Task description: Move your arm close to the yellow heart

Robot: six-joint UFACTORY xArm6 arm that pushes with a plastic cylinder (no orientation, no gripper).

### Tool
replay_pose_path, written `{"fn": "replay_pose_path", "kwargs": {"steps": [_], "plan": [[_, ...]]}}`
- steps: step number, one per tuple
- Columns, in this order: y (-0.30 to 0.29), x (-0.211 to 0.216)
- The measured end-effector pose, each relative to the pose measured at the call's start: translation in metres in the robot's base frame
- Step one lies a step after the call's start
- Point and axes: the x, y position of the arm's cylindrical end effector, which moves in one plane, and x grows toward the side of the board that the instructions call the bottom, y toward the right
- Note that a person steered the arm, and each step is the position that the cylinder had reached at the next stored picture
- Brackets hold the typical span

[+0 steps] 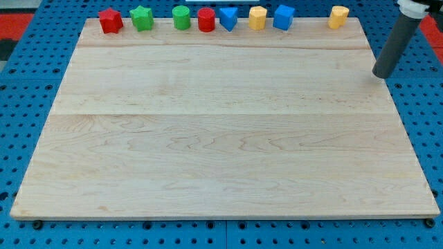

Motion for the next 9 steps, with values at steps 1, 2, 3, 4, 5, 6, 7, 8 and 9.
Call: {"fn": "replay_pose_path", "kwargs": {"steps": [1, 2, 3, 4, 5, 6, 7, 8, 9], "plan": [[0.000, 0.001], [0.001, 0.001], [0.014, 0.000], [0.055, 0.000], [0.060, 0.000], [0.060, -0.047], [0.060, -0.101], [0.059, -0.139], [0.046, -0.166]]}}
